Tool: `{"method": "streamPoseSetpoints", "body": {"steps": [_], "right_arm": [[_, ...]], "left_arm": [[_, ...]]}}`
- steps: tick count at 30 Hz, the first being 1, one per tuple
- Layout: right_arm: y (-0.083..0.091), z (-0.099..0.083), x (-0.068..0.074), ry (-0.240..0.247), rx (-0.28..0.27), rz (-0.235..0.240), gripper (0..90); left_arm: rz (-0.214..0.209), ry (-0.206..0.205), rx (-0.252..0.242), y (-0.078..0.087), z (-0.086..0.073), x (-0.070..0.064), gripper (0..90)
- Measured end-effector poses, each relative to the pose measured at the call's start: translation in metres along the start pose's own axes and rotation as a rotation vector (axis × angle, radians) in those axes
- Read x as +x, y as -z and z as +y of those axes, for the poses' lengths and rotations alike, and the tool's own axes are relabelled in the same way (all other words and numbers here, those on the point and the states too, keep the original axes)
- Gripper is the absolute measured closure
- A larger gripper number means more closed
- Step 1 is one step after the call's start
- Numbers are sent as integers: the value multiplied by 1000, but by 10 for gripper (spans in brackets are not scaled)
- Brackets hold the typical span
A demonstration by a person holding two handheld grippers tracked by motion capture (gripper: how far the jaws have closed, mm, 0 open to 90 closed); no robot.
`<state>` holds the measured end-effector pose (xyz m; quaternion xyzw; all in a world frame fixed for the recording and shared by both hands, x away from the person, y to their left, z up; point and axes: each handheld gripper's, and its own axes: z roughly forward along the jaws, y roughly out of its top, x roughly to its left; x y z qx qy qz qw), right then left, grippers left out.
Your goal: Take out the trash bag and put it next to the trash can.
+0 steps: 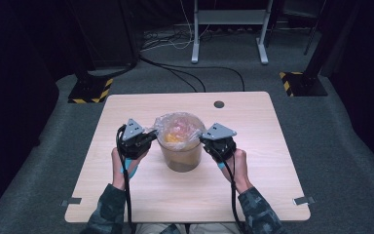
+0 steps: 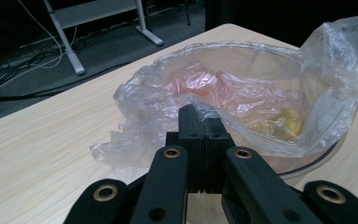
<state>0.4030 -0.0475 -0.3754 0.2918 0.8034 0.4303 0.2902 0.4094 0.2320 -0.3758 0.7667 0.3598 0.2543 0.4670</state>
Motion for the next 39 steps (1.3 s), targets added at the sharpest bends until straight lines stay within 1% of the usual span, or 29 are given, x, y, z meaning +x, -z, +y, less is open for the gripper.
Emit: {"method": "streamPoseSetpoints", "body": {"steps": [3, 5, 8, 11, 14, 16, 20, 25, 27, 28, 30, 31, 32, 33, 35, 36, 37, 38, 39], "right_arm": [[0, 2, -1, -3, -3, 5, 896], [0, 4, -1, -18, -7, 23, 896], [0, 9, -1, -33, -18, 43, 896], [-1, 14, 1, -24, -21, 49, 896], [-1, 15, 1, -27, -22, 52, 896], [-2, 16, 0, -32, -22, 60, 897], [-1, 20, 1, -28, -29, 67, 897], [1, 33, 3, -27, -49, 94, 896], [2, 35, 5, -25, -53, 110, 896], [2, 36, 6, -20, -52, 116, 896], [2, 34, 7, -8, -42, 108, 895], [2, 31, 6, -17, -36, 107, 891], [1, 29, 3, -33, -32, 104, 873], [1, 26, 0, -46, -28, 98, 819], [1, 21, -5, -71, -15, 83, 739], [0, 19, -8, -82, -5, 74, 685], [0, 17, -10, -93, 3, 57, 620], [-1, 15, -13, -107, 15, 50, 610], [-2, 13, -15, -116, 23, 50, 578]], "left_arm": [[-11, 12, -6, -1, 0, 0, 893], [-24, 23, -9, -1, 1, 0, 893], [-37, 26, -12, -4, 2, -1, 893], [-41, 20, -14, -5, 4, -2, 893], [-50, 26, -18, -6, 4, -3, 893], [-54, 22, -20, -6, 6, -4, 893], [-67, 23, -34, -6, 10, -7, 893], [-113, 18, -51, -9, 17, -17, 894], [-132, 6, -43, -9, 18, -21, 893], [-132, 0, -33, -10, 17, -22, 893], [-135, 6, -30, -9, 14, -19, 891], [-125, 15, -26, -9, 12, -16, 885], [-117, 25, -23, -8, 11, -12, 867], [-112, 39, -23, -7, 9, -9, 827], [-93, 56, -13, -5, 5, -2, 745], [-87, 68, -8, -5, 3, 1, 713], [-69, 77, 0, -4, 1, 3, 655], [-57, 84, 6, -3, -1, 6, 601], [-51, 92, 10, -3, -3, 9, 568]]}}
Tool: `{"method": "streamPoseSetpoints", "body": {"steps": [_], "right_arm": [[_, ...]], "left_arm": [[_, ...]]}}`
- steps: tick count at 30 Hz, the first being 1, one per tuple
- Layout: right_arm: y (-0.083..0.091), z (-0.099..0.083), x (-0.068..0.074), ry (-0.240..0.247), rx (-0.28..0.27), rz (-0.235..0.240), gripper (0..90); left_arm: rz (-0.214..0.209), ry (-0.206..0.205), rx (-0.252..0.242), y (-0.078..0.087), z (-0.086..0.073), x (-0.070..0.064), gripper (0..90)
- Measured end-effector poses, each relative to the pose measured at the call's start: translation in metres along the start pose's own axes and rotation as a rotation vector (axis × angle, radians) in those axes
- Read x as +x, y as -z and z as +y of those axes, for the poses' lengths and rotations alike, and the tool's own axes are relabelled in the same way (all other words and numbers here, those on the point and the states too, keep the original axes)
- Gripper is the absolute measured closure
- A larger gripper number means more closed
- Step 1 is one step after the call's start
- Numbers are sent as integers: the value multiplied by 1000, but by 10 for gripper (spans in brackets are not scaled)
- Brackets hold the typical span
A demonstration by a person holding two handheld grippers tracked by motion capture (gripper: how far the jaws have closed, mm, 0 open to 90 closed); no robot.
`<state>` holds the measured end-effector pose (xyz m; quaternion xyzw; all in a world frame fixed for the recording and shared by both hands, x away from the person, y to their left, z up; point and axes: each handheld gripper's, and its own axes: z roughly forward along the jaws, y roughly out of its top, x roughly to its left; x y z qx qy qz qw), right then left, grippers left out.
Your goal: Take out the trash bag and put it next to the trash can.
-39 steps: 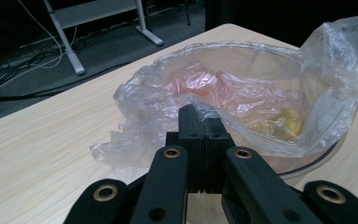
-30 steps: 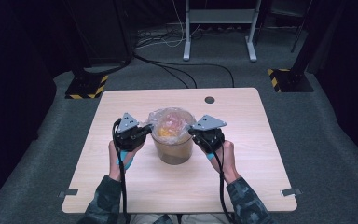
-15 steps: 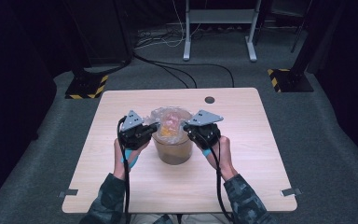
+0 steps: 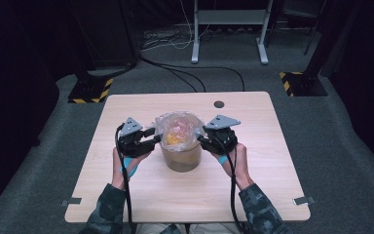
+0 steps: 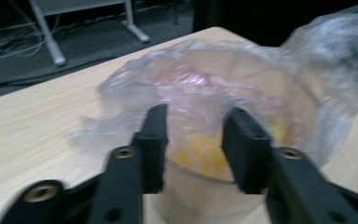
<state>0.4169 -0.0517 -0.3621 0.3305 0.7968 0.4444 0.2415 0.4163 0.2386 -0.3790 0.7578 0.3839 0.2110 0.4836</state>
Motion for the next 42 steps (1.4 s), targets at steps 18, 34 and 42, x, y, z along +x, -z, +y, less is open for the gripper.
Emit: {"method": "streamPoseSetpoints", "body": {"steps": [18, 34, 42], "right_arm": [[-26, -8, -31, -201, 92, 31, 733], [-13, 17, -20, -118, 7, 31, 885], [-14, 29, -6, -57, 10, 70, 885]], "left_arm": [[5, 76, 38, -19, -4, 26, 711], [-34, -2, -58, -12, 15, 6, 884], [-150, -10, -60, -22, 17, -10, 868]]}}
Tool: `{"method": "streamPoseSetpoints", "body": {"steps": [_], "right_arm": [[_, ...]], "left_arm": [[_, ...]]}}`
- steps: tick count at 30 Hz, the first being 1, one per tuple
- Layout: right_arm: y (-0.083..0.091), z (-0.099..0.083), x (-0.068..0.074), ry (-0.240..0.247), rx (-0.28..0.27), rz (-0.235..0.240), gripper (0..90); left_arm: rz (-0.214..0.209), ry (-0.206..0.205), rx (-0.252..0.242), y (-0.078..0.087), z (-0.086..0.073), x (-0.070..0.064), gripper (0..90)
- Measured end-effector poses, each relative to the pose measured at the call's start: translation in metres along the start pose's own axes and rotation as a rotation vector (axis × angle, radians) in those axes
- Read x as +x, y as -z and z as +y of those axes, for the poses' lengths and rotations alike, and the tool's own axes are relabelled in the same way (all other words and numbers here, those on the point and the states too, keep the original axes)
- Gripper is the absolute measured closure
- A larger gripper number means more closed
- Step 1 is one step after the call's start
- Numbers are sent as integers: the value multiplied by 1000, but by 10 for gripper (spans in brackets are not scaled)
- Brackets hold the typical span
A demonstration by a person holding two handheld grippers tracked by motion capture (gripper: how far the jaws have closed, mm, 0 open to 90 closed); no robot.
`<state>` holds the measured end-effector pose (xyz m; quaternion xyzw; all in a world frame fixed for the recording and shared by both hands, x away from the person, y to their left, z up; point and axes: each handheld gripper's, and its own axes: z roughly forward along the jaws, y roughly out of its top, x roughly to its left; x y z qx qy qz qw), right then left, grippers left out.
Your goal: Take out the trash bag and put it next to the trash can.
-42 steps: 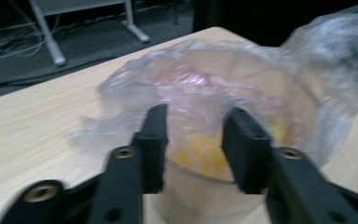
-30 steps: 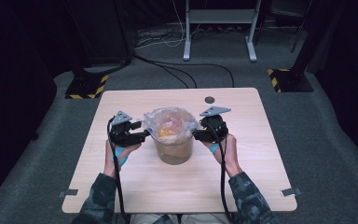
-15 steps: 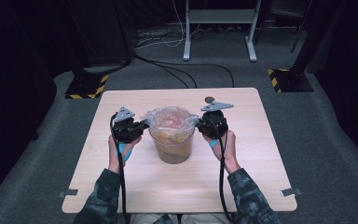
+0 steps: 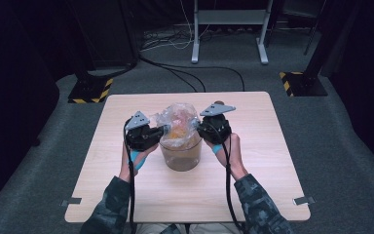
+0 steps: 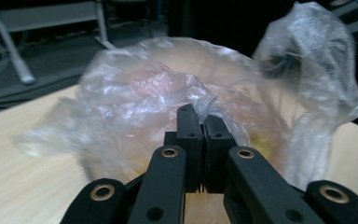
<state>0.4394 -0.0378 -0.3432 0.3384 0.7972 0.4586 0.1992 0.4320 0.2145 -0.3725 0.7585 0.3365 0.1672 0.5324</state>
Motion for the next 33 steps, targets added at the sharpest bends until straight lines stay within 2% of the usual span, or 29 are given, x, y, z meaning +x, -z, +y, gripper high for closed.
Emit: {"method": "streamPoseSetpoints", "body": {"steps": [4, 8, 11, 13, 17, 20, 24, 30, 33], "right_arm": [[-5, 1, 4, 23, 25, 13, 884], [-12, 2, 6, 42, 50, 28, 883], [-18, 4, 8, 62, 68, 31, 882], [-22, 6, 9, 70, 79, 31, 881], [-24, 11, 11, 77, 92, 39, 881], [-23, 15, 11, 85, 96, 40, 881], [-23, 19, 11, 86, 99, 50, 882], [-25, 20, 14, 74, 114, 106, 883], [-23, 19, 16, 56, 118, 144, 883]], "left_arm": [[-53, 40, 7, -5, -8, 0, 760], [-100, 63, 26, -10, -14, 3, 608], [-134, 65, 29, -13, -15, 2, 540], [-149, 47, 32, -15, -14, 0, 499], [-152, 15, 29, -17, -11, -8, 433], [-143, -2, 21, -20, -9, -14, 396], [-108, -43, 27, -26, -5, -23, 372], [-30, -123, 36, -34, 0, -38, 333], [2, -137, 22, -36, 1, -42, 330]]}}
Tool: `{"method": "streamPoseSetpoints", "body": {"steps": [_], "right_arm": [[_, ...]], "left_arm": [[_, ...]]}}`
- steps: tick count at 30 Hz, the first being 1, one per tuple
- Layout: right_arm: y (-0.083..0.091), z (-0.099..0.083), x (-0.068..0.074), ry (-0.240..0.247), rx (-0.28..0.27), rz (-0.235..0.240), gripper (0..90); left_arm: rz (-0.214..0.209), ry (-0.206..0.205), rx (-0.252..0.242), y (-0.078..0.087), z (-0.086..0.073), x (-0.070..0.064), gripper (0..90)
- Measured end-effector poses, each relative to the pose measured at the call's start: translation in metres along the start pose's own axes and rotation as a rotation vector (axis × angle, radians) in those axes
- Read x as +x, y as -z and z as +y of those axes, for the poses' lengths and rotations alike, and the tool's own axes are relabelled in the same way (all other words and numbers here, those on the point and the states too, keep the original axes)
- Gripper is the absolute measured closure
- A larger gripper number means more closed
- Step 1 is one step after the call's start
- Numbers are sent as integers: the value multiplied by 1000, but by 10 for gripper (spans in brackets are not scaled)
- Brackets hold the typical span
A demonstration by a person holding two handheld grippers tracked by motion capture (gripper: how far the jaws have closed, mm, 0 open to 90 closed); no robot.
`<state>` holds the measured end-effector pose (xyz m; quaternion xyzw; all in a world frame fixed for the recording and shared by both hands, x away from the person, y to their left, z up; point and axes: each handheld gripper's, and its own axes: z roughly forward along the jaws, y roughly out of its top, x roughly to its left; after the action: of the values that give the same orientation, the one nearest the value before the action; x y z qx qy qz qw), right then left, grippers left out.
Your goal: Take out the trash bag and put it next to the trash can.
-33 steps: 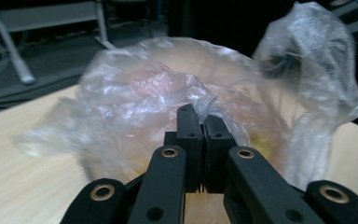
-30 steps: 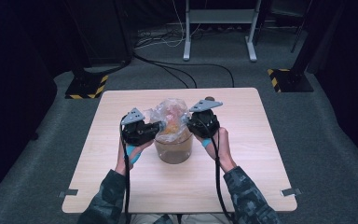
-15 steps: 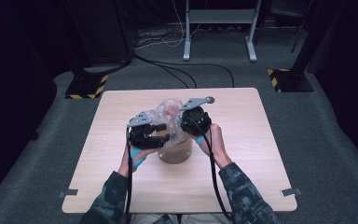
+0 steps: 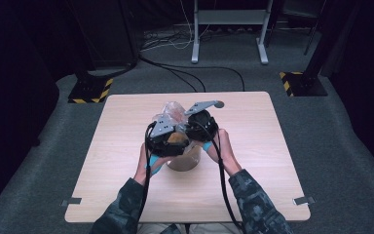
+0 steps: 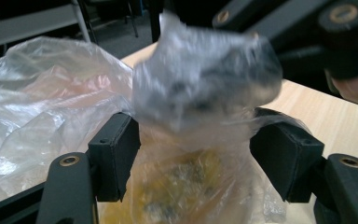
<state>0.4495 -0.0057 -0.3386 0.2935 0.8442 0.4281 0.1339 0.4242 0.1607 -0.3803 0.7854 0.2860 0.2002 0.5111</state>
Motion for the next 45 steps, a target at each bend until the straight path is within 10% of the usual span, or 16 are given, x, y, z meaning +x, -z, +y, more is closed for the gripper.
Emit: {"method": "streamPoseSetpoints", "body": {"steps": [11, 18, 34, 45], "right_arm": [[0, -5, -3, -35, -6, 82, 882], [7, -10, -11, -87, -42, 148, 852], [39, -31, -16, -94, -99, -21, 268], [71, -77, -35, -160, -124, -118, 162]], "left_arm": [[77, -32, 14, -6, 0, -7, 542], [52, -23, 36, -9, -4, -6, 740], [67, 24, -17, 7, 1, 4, 881], [180, 48, -180, 80, 30, 25, 882]]}}
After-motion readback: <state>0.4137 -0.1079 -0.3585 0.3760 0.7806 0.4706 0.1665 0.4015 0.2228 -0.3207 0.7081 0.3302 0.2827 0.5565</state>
